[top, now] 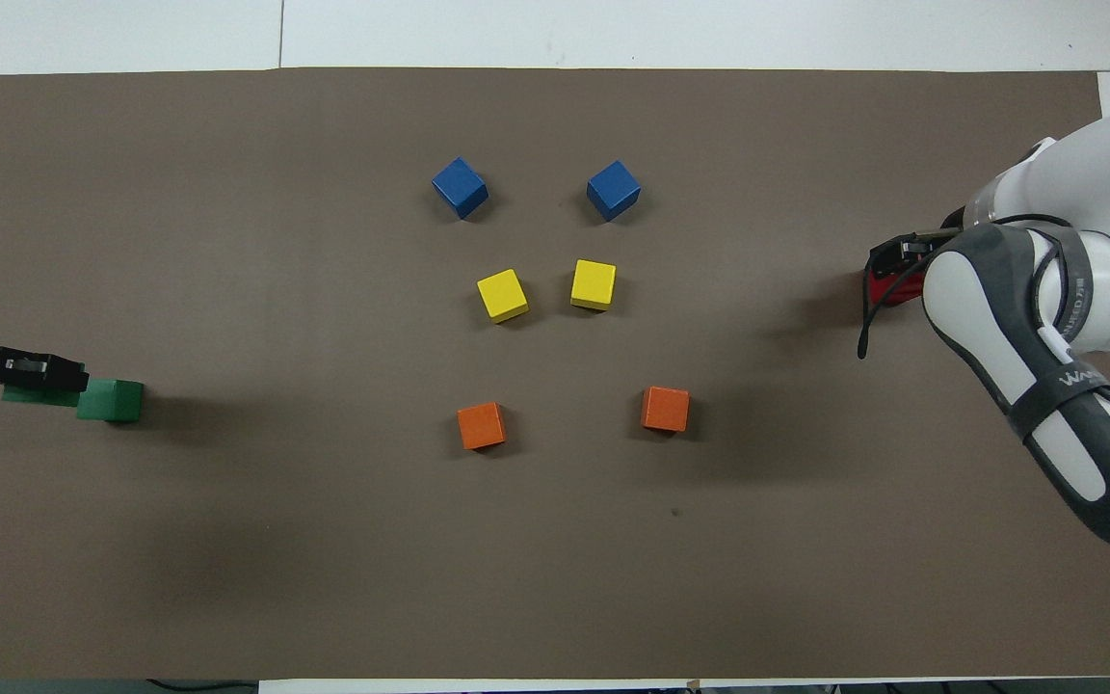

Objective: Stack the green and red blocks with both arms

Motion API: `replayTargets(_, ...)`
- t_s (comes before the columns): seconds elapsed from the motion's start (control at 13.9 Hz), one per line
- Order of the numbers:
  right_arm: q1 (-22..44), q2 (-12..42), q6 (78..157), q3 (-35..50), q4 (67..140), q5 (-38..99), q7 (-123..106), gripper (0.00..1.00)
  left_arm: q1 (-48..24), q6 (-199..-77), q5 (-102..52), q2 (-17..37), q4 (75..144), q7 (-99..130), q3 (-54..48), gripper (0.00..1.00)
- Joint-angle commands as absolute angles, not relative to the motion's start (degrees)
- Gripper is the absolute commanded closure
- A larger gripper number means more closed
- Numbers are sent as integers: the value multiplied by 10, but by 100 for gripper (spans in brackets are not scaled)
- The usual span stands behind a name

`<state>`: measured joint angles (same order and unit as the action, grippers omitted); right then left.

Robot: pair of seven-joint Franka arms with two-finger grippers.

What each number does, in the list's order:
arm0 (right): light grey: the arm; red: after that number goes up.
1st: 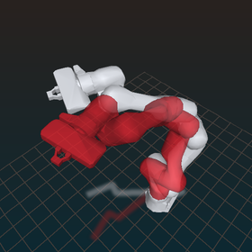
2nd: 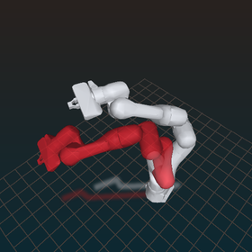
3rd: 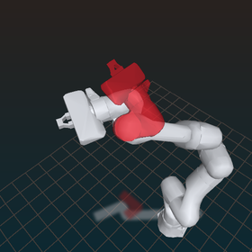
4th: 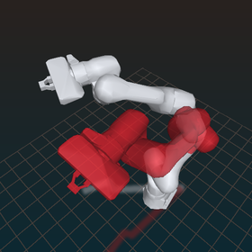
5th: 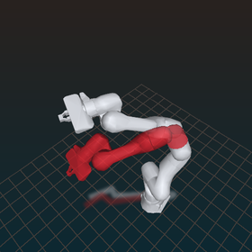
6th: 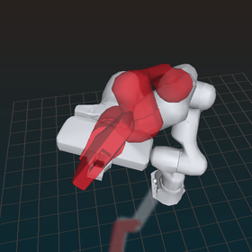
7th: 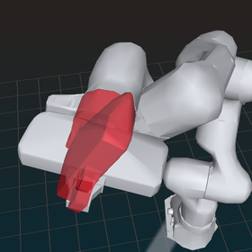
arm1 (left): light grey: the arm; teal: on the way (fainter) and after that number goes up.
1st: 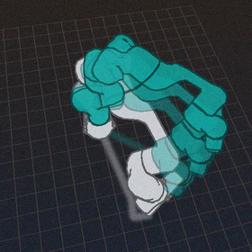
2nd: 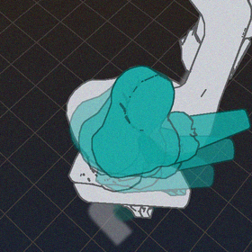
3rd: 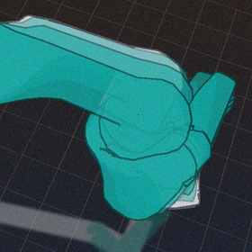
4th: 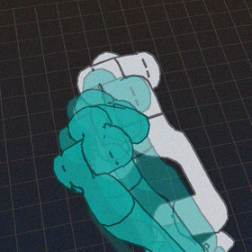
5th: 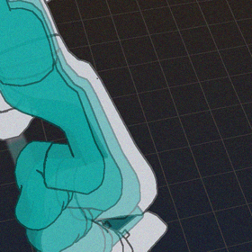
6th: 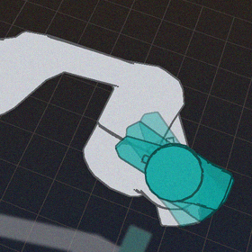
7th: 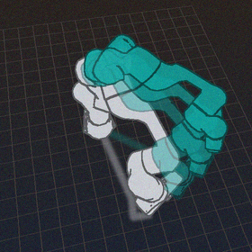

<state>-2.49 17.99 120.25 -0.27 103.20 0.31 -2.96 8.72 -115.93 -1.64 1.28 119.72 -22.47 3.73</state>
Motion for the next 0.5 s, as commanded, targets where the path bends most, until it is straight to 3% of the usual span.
replayTargets(0.0,-13,118,1116,10,992,4,-22,0,91,-1223,-7,-27,1270,-232,31,100)
replayTargets(0.43,-4,-36,963,18,977,18,-25,0,110,-1285,-7,-5,1299,-255,30,100)
